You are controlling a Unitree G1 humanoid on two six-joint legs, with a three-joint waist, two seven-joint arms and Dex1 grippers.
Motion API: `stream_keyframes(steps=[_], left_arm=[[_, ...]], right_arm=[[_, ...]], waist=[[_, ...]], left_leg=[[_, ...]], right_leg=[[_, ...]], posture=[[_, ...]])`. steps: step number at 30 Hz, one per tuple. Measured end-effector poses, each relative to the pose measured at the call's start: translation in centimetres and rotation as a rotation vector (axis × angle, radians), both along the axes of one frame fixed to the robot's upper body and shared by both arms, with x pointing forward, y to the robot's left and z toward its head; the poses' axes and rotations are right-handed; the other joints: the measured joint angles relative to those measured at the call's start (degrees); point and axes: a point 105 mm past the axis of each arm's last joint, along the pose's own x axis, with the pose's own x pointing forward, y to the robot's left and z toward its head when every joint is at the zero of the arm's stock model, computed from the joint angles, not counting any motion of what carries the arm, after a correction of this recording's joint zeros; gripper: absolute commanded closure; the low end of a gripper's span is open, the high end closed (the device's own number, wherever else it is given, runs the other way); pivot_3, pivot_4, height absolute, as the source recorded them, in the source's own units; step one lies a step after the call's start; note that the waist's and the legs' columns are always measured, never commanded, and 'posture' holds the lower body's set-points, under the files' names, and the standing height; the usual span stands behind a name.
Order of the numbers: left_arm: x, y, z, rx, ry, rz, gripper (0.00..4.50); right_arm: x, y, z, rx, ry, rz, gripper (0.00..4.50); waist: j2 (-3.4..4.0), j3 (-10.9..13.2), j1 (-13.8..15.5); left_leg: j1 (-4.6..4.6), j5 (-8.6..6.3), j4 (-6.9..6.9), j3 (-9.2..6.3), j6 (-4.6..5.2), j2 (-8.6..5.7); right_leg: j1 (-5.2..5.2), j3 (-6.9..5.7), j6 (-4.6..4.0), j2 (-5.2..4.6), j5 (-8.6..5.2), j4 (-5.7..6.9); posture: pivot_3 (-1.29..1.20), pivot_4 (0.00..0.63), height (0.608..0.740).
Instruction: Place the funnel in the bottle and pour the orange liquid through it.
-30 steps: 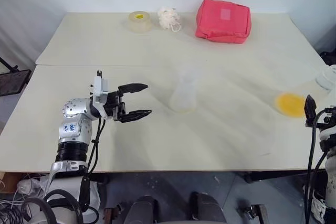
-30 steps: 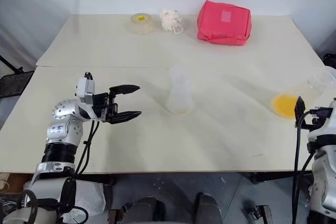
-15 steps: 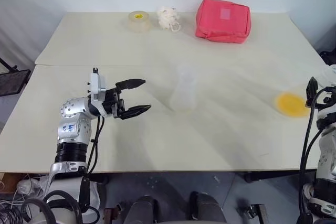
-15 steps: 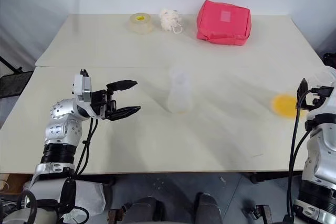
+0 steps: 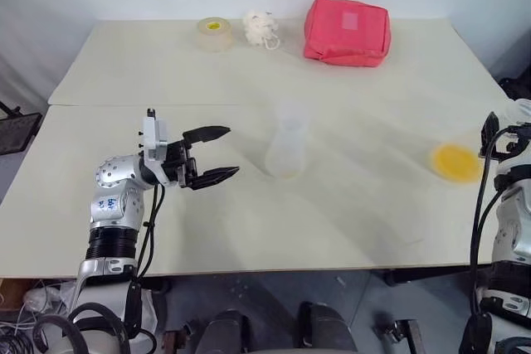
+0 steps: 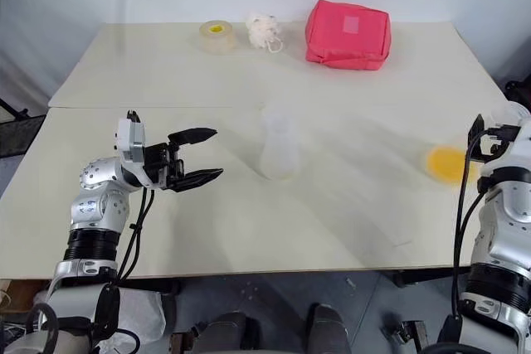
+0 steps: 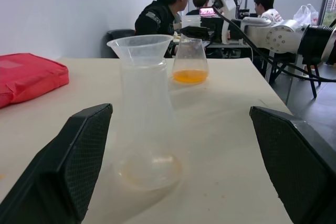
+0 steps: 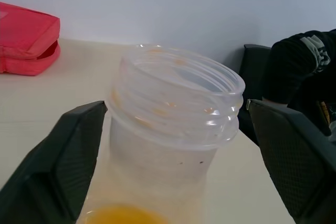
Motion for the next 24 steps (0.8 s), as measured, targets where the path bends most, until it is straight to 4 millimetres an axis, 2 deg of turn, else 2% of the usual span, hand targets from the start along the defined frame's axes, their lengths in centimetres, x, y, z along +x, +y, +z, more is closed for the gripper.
stream_keyframes(steps=[2,3,8,13,18,24], left_arm=[[0.0,0.0,0.0,0.0,0.003,0.003,0.0],[0.0,0.0,0.0,0.0,0.002,0.003,0.0],[0.0,0.3,-0.3,0.002,0.013,0.017,0.0],[-0.1,0.3,-0.3,0.002,0.013,0.016,0.0],[0.0,0.4,-0.4,0.005,0.012,0.01,0.0],[0.5,0.1,0.6,-0.003,-0.014,-0.018,0.0]], right_arm=[[0.2,0.6,0.2,-0.007,-0.007,0.019,1.62],[0.4,0.9,0.4,-0.012,-0.011,0.027,1.68],[0.0,1.5,0.4,-0.004,-0.017,0.033,1.68],[-0.4,3.5,1.3,-0.032,-0.023,0.095,1.7],[-0.6,7.7,4.1,-0.124,-0.07,0.216,1.7],[0.3,15.7,6.9,-0.365,-0.06,0.415,1.7]], waist=[[0.0,0.0,0.0],[0.0,0.0,0.0],[0.0,0.0,0.0],[0.06,0.0,-0.1],[0.06,0.0,0.0],[0.06,0.0,0.0]], left_leg=[[0.0,0.0,0.01,-0.02,0.0,0.01],[0.0,0.0,0.02,-0.04,0.0,0.01],[-0.06,0.0,0.02,-0.13,0.01,0.0],[-0.06,0.01,0.02,-0.11,0.01,0.0],[-0.08,0.0,0.04,-0.12,0.01,-0.01],[-0.21,0.01,0.05,-0.14,0.01,-0.11]], right_leg=[[0.0,0.01,0.0,-0.01,0.0,0.0],[0.0,0.0,0.0,-0.01,0.0,0.0],[0.0,-0.04,0.0,-0.05,0.0,-0.01],[-0.02,-0.04,0.0,-0.05,0.0,-0.02],[-0.03,-0.05,0.0,-0.05,0.0,-0.03],[-0.15,-0.09,0.0,-0.04,0.0,-0.03]], posture=[[0.0,0.15,0.74],[0.0,0.15,0.74],[0.0,0.15,0.74],[0.0,0.15,0.74],[0.0,0.15,0.74],[0.0,0.15,0.74]])
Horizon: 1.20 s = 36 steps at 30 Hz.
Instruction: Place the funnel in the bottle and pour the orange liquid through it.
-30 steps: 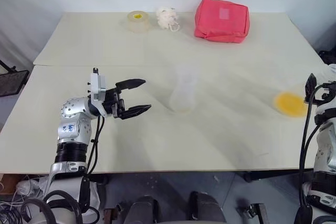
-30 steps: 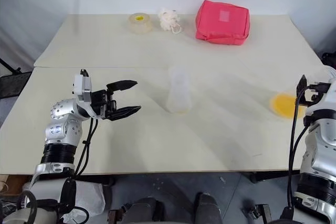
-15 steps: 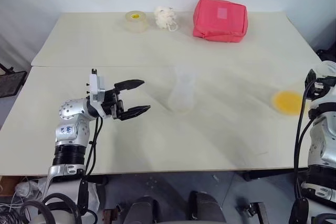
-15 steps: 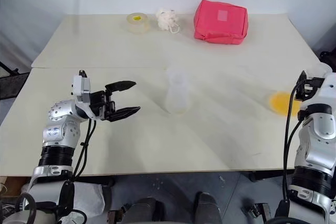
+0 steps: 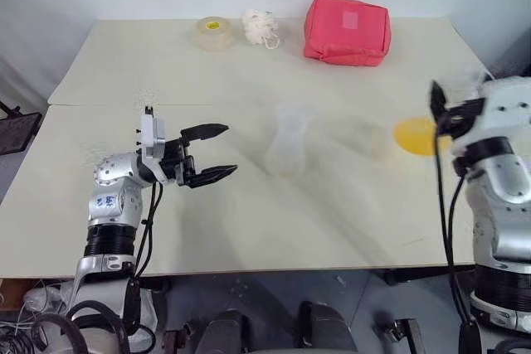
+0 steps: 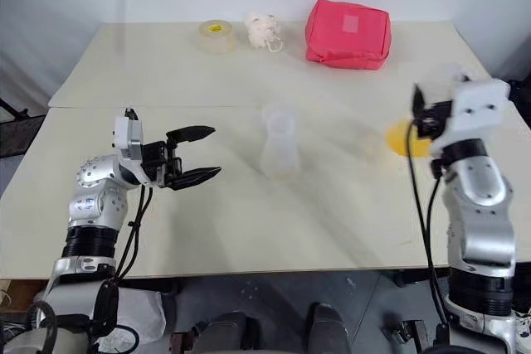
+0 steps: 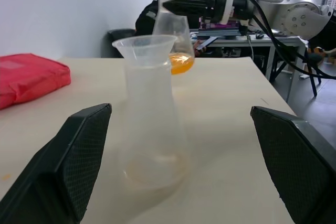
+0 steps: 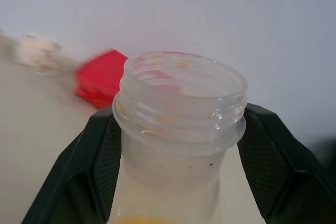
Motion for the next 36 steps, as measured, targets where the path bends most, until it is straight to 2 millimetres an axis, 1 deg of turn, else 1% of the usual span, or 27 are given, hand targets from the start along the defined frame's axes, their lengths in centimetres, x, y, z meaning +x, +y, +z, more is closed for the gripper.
stream_keyframes(steps=[4,7,9,12,17,25,30,36], left_arm=[[0.4,0.0,-0.2,-0.018,0.02,-0.017,0.0],[0.6,-0.1,-0.4,-0.025,0.029,-0.02,0.0],[0.7,-0.1,-0.3,-0.026,0.024,-0.022,0.0],[0.9,-0.3,0.2,-0.031,0.009,-0.028,0.0],[0.9,-0.6,0.2,-0.036,0.007,-0.038,0.0],[0.9,-0.6,0.2,-0.037,0.007,-0.04,0.0],[1.0,-0.7,0.6,-0.037,-0.006,-0.044,0.0],[1.0,-0.8,0.6,-0.037,-0.006,-0.044,0.0]], right_arm=[[0.4,4.5,1.6,-0.206,-0.066,0.077,1.7],[0.4,7.0,2.5,-0.311,-0.127,0.101,1.7],[0.6,8.9,2.4,-0.428,-0.158,0.119,1.7],[1.2,11.0,1.6,-0.58,-0.19,0.134,1.7],[2.0,11.9,1.1,-0.755,-0.258,0.112,1.7],[2.5,12.8,0.9,-0.934,-0.364,0.107,1.7],[2.6,12.9,1.1,-1.015,-0.419,0.101,1.7],[2.9,12.6,1.4,-1.111,-0.475,0.083,1.7]], waist=[[0.0,0.0,-0.1],[-0.01,0.0,-0.1],[-0.01,0.0,-0.2],[-0.01,0.0,-0.1],[-0.02,0.0,-0.3],[-0.01,0.0,-1.4],[-0.02,0.0,-1.7],[-0.02,0.0,-1.6]], left_leg=[[-0.09,0.0,0.0,0.02,0.0,-0.08],[-0.12,0.0,-0.02,0.03,0.0,-0.1],[-0.15,0.0,-0.02,0.05,0.0,-0.1],[-0.18,0.0,0.0,0.07,0.0,-0.11],[-0.22,0.0,-0.03,0.07,0.0,-0.1],[-0.22,0.0,-0.07,0.02,0.0,-0.03],[-0.21,0.0,-0.1,0.03,0.0,0.0],[-0.22,0.0,-0.1,0.02,0.0,0.03]], right_leg=[[-0.09,-0.08,0.0,0.0,0.0,0.02],[-0.18,-0.12,0.0,0.0,0.0,0.06],[-0.23,-0.12,0.0,0.0,0.0,0.09],[-0.26,-0.12,0.0,-0.01,0.0,0.13],[-0.34,-0.13,0.0,-0.02,0.0,0.16],[-0.36,-0.19,0.0,-0.04,0.0,0.23],[-0.39,-0.19,0.0,-0.04,0.0,0.24],[-0.39,-0.18,0.0,-0.07,0.0,0.25]], posture=[[0.0,0.15,0.74],[0.0,0.15,0.74],[0.0,0.15,0.74],[0.0,0.15,0.74],[0.0,0.15,0.74],[0.0,0.15,0.74],[0.0,0.15,0.74],[0.0,0.15,0.74]])
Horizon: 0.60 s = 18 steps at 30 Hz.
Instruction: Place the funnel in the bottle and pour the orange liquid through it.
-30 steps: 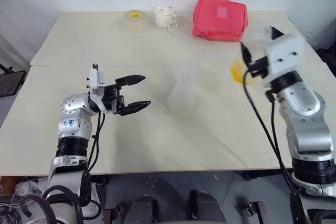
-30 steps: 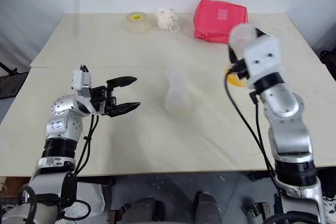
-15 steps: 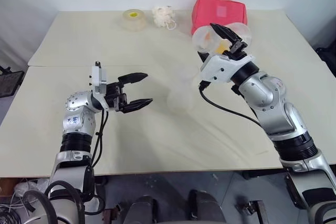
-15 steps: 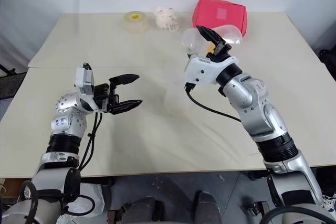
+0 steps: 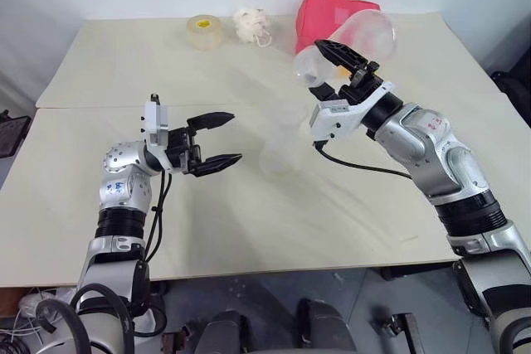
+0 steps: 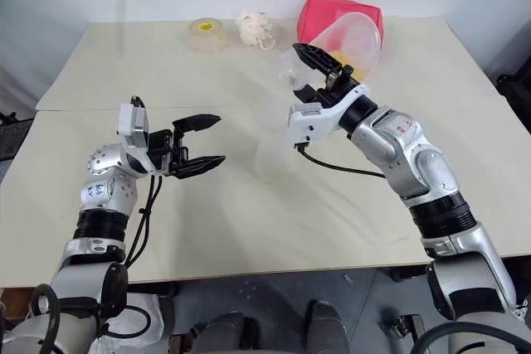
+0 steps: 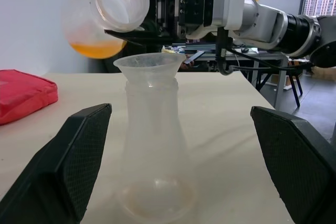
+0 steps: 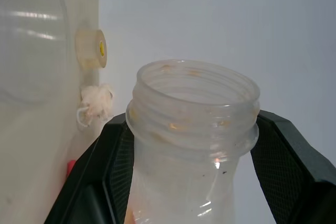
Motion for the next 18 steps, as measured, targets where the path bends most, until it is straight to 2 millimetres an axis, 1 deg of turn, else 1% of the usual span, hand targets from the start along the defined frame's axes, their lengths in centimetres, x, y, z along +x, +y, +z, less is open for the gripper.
stream_keyframes(steps=[4,11,18], left_arm=[[0.0,-0.01,0.0,0.0,0.0,0.0,0.0],[0.0,-0.02,-0.01,-0.001,0.0,-0.001,0.0],[0.0,-0.04,-0.01,-0.001,0.0,-0.001,0.0]], right_arm=[[-0.03,-0.03,0.08,-0.053,-0.036,0.009,1.7],[-0.06,0.1,-0.58,-0.123,-0.063,0.028,1.7],[-0.18,0.48,-0.66,-0.175,-0.097,0.051,1.7]], waist=[[0.0,0.0,0.0],[0.0,0.0,0.0],[0.0,0.0,0.0]], left_leg=[[0.0,0.0,0.0,0.0,0.0,0.01],[0.0,0.0,0.0,0.0,0.0,0.02],[0.0,0.0,0.0,0.0,0.0,0.03]], right_leg=[[0.0,0.0,0.0,0.0,0.0,0.0],[0.0,0.0,0.0,0.0,0.0,0.0],[0.0,0.0,0.0,0.0,0.0,0.0]], posture=[[0.0,0.15,0.74],[0.0,0.15,0.74],[0.0,0.15,0.74]])
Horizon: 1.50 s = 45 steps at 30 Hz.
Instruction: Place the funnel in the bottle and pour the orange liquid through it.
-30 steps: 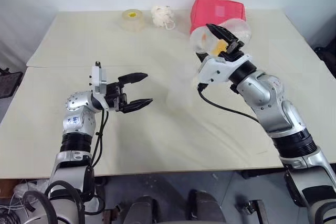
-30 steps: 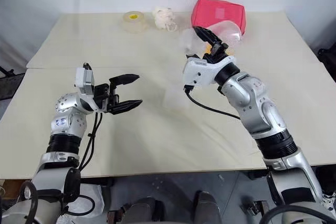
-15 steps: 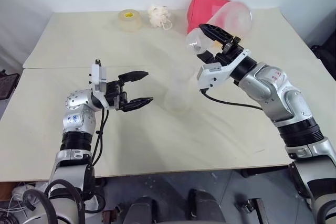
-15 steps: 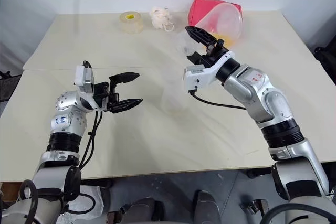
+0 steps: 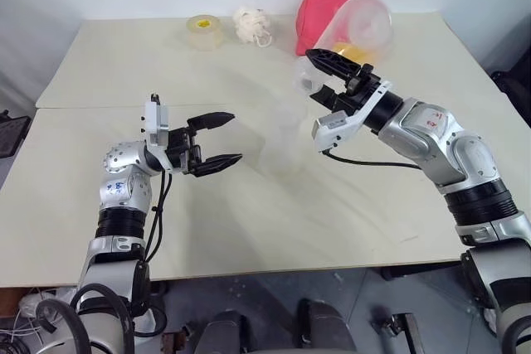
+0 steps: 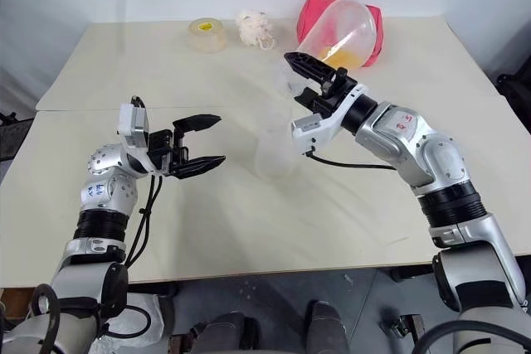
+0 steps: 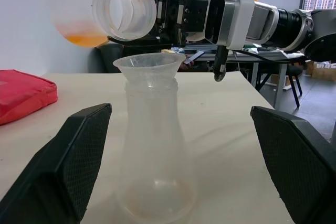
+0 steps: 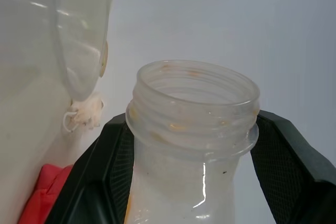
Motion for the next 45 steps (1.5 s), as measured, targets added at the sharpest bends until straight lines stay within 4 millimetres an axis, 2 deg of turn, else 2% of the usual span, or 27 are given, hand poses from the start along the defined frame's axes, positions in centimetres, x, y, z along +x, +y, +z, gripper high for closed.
stream_keyframes(steps=[15,45], left_arm=[[0.01,-0.04,-0.01,-0.001,0.0,0.0,0.0],[-0.01,0.46,-0.1,0.012,0.013,0.008,0.0]], right_arm=[[0.25,0.16,-0.15,-0.114,-0.072,0.019,1.7],[0.36,0.07,-0.03,-0.217,-0.141,0.061,1.7]], waist=[[0.0,0.0,0.0],[0.0,0.0,-0.1]], left_leg=[[0.0,0.0,-0.01,0.01,0.0,0.01],[-0.01,0.0,-0.03,0.03,0.0,0.03]], right_leg=[[-0.01,0.01,0.0,-0.01,0.0,0.0],[-0.04,0.01,0.0,-0.01,0.0,0.01]], posture=[[0.0,0.15,0.74],[0.0,0.15,0.74]])
